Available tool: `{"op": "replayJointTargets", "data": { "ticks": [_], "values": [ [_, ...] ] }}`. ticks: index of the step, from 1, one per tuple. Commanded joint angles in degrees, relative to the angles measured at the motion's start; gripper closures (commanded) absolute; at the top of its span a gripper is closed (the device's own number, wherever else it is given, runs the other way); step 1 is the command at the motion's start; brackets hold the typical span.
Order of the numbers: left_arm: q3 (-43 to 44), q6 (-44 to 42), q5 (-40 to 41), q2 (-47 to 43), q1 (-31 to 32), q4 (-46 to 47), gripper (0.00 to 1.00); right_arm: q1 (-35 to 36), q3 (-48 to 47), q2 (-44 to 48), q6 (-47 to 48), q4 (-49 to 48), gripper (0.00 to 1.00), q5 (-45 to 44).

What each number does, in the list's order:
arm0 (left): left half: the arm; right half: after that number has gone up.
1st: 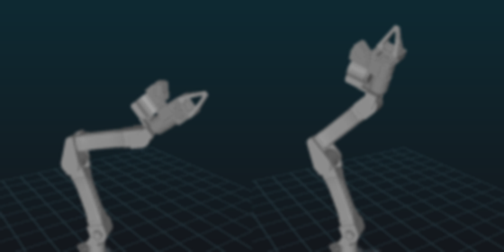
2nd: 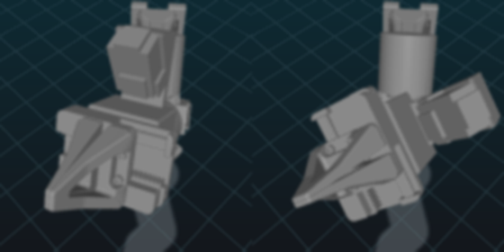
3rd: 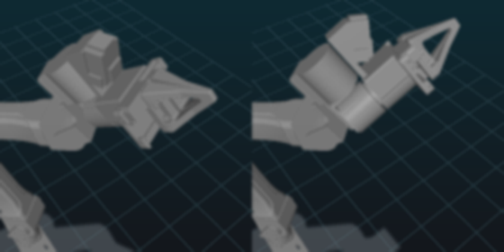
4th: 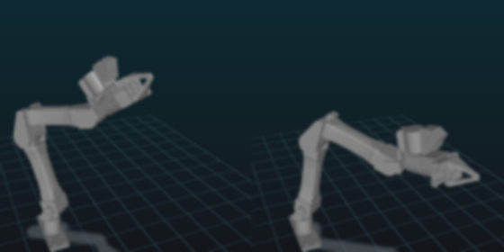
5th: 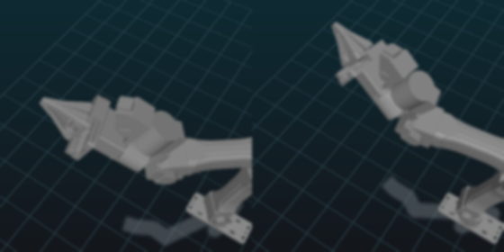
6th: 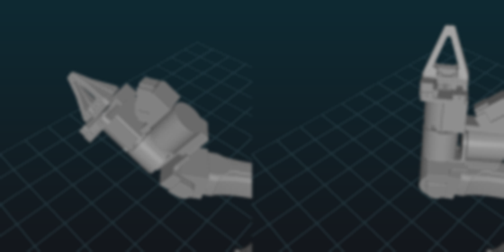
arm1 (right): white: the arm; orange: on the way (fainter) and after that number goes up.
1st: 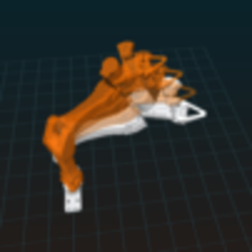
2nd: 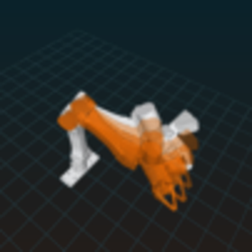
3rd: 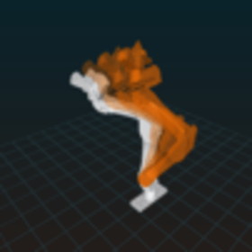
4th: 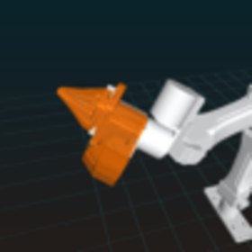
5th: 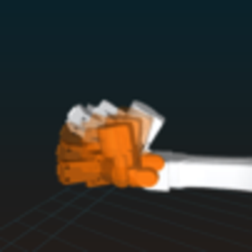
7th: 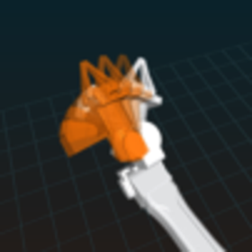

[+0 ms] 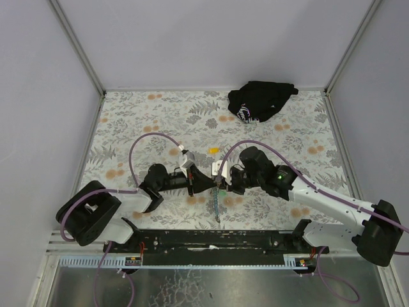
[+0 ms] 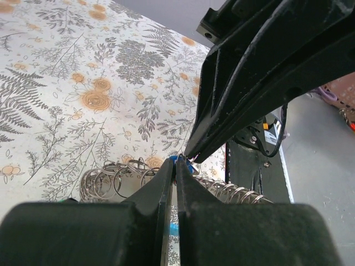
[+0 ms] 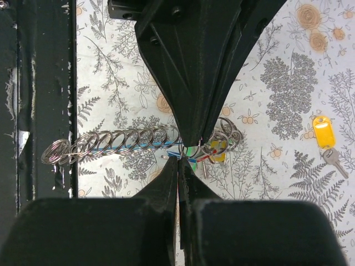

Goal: Put the keys on the keyring

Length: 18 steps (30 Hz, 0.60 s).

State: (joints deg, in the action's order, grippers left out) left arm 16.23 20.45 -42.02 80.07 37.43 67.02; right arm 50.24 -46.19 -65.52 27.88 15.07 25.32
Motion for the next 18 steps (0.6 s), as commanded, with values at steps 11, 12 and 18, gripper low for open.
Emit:
{"op": "replayJointTargets", "data": {
  "ticks": [11, 12, 18],
  "values": [
    [-4.6, 7.4, 19.9, -5.1, 1.9, 8.4, 1.0, 1.6, -2.7, -2.9, -0.8, -0.5, 1.0, 1.0],
    [-5.2, 7.9, 21.0, -5.0, 2.0, 9.5, 1.0, 1.8, -2.7, -3.0, -0.9, -0.8, 1.0, 0.7],
    [-8.1, 10.8, 28.1, -3.5, 3.1, 17.5, 1.0, 4.0, -2.1, -3.5, -2.0, -3.6, 1.0, -6.4]
  ]
}}
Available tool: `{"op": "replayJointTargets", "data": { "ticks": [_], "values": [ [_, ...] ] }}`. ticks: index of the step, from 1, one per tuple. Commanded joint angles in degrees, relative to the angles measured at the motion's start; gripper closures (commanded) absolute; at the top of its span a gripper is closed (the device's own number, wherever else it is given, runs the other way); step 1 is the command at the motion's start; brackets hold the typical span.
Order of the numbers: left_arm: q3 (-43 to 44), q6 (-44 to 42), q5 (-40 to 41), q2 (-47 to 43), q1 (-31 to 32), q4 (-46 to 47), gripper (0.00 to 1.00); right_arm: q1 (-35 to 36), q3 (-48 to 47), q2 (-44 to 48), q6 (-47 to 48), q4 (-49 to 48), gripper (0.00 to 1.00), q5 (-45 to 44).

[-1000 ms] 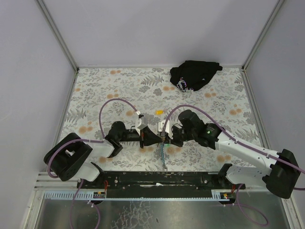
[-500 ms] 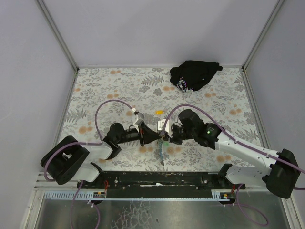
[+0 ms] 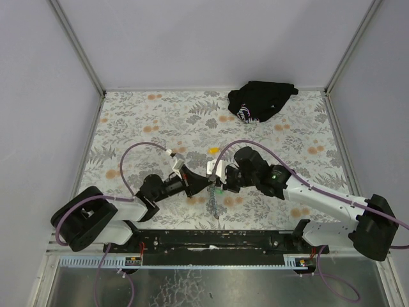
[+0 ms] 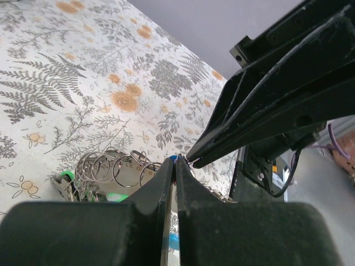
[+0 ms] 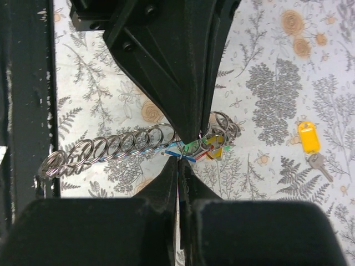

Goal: Put the keys on the keyring

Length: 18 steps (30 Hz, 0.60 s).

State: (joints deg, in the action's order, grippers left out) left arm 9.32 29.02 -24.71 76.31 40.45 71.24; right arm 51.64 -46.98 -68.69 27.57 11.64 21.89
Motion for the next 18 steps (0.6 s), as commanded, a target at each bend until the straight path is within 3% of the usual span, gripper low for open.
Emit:
{"op": "replayJointTargets", "data": {
  "ticks": [1, 18],
  "values": [
    [-1.6, 2.5, 11.6, 0.5, 0.3, 14.3, 1.0, 3.2, -1.2, -0.5, -1.6, -0.7, 1.0, -4.0],
    [-2.0, 3.8, 24.1, 2.0, 5.7, 20.3, 1.0, 7.3, 4.9, 0.6, 3.8, -9.4, 1.0, -10.4]
  ]
}}
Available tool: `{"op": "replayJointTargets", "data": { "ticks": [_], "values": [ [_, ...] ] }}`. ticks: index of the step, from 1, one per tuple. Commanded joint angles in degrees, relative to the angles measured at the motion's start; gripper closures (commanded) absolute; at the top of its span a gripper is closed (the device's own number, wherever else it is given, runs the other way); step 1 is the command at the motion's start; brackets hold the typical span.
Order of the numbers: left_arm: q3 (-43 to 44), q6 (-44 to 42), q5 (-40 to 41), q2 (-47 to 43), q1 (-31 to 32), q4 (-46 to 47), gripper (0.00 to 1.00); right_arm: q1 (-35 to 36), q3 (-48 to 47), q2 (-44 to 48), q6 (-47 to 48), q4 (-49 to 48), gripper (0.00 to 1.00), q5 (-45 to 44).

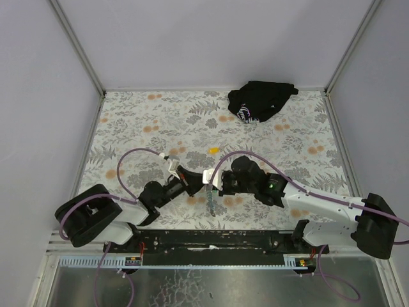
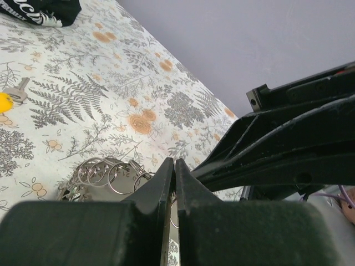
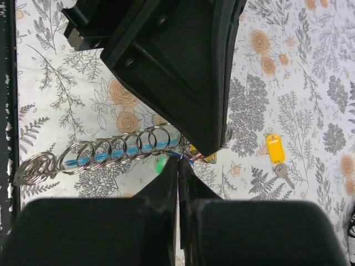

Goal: Put the keys on the keyring

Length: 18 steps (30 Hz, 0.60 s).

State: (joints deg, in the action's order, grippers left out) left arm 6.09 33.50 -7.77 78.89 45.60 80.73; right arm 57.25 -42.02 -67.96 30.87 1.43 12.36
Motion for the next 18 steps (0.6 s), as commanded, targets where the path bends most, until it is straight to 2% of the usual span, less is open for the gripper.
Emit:
{"op": "replayJointTargets", "data": {
  "ticks": [1, 5, 11, 18],
  "values": [
    [1.2, -0.7, 7.2, -0.5, 0.5, 10.8, 1.0, 1.8, -0.6, -0.2, 0.7, 1.4, 1.0, -2.0],
    [-0.6, -1.7, 7.4, -0.9, 0.5, 10.8, 1.0, 1.7, -1.7, 1.2, 3.5, 3.2, 1.0, -5.1],
    [-2.6, -4.3, 6.2, -3.4, 0.4, 9.5, 0.8, 1.7, -3.6, 3.5, 6.7, 5.4, 1.0, -7.4],
    [0.2, -10.8, -1.5, -9.5, -0.9, -3.2, 0.65, 1.8, -6.5, 3.2, 10.2, 8.9, 1.0, -9.5]
  ]
}}
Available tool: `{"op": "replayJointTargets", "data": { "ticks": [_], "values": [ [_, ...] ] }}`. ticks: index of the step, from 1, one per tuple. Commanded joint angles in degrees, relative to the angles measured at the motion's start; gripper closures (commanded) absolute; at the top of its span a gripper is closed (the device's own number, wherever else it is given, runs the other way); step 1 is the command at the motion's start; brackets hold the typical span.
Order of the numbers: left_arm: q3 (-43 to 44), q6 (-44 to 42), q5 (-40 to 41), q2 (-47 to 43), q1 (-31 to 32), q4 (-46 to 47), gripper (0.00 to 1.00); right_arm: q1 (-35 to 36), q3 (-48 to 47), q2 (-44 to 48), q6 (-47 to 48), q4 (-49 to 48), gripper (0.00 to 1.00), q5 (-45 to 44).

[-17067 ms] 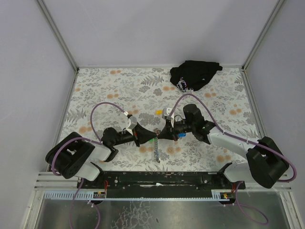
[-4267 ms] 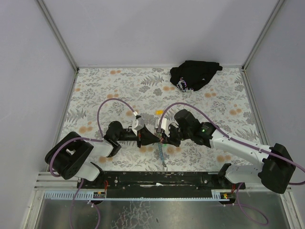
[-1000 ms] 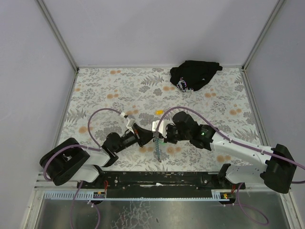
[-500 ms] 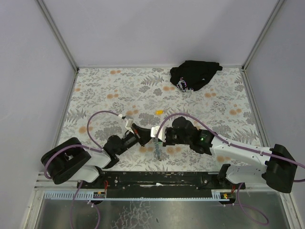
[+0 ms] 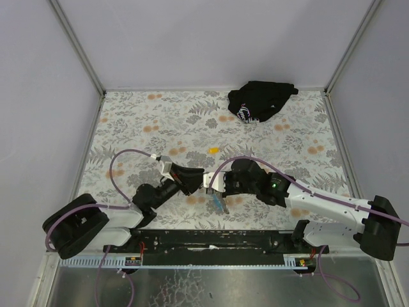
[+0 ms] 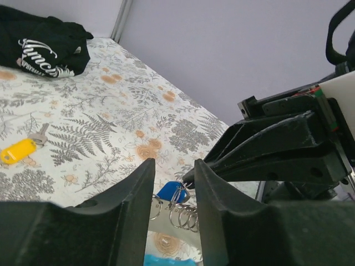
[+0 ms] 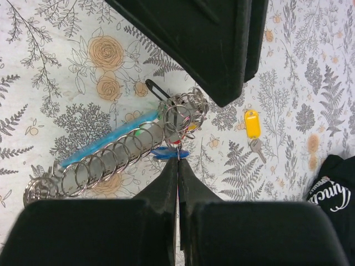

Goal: Put the keys on the keyring

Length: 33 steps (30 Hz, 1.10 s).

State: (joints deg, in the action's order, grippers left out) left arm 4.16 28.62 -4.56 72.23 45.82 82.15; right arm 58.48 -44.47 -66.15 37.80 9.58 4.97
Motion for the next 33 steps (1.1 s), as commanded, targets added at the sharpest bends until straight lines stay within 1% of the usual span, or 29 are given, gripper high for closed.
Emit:
{"op": "replayJointTargets", "data": {
  "ticks": [1, 6, 9, 13, 15, 18, 21, 24, 28, 33],
  "values": [
    [2.5, -6.8, -6.3, -3.6, -1.7, -6.1, 0.64, 0.5, -4.5, 1.4, 4.1, 1.1, 1.0, -2.1],
    [4.6, -11.5, -15.5, -6.0, -4.0, -13.5, 0.55, 0.6, -5.8, 1.3, 6.7, 2.5, 1.0, -1.7],
    [6.6, -14.2, -20.6, -4.7, -4.1, -17.3, 0.5, 0.5, -6.6, 0.7, 7.3, 3.4, 1.0, -1.4],
    [8.2, -15.5, -26.0, -0.7, -4.1, -16.5, 0.49, 0.5, -7.1, 0.2, 7.6, 4.2, 1.0, -1.0],
    [9.0, -15.9, -26.9, 0.7, -4.1, -16.5, 0.49, 0.5, -7.1, 0.3, 7.7, 4.4, 1.0, -0.5],
    [10.6, -17.0, -27.6, 1.8, -4.1, -17.7, 0.53, 0.6, -6.9, 0.5, 8.0, 4.5, 1.0, 0.4],
    [11.7, -18.1, -27.8, 1.5, -4.0, -19.5, 0.63, 0.5, -6.6, 0.5, 8.2, 4.4, 1.0, 0.9],
    [13.2, -20.3, -27.6, 1.2, -4.0, -23.2, 0.67, 0.5, -6.4, 0.5, 8.2, 4.6, 1.0, 1.8],
    [13.4, -21.7, -28.7, 1.4, -4.1, -24.2, 0.69, 0.6, -6.4, 0.5, 8.4, 4.7, 1.0, 2.3],
    [13.3, -23.1, -31.0, 1.5, -4.1, -24.7, 0.8, 0.5, -6.2, 0.6, 8.3, 4.9, 1.0, 2.4]
  ]
}}
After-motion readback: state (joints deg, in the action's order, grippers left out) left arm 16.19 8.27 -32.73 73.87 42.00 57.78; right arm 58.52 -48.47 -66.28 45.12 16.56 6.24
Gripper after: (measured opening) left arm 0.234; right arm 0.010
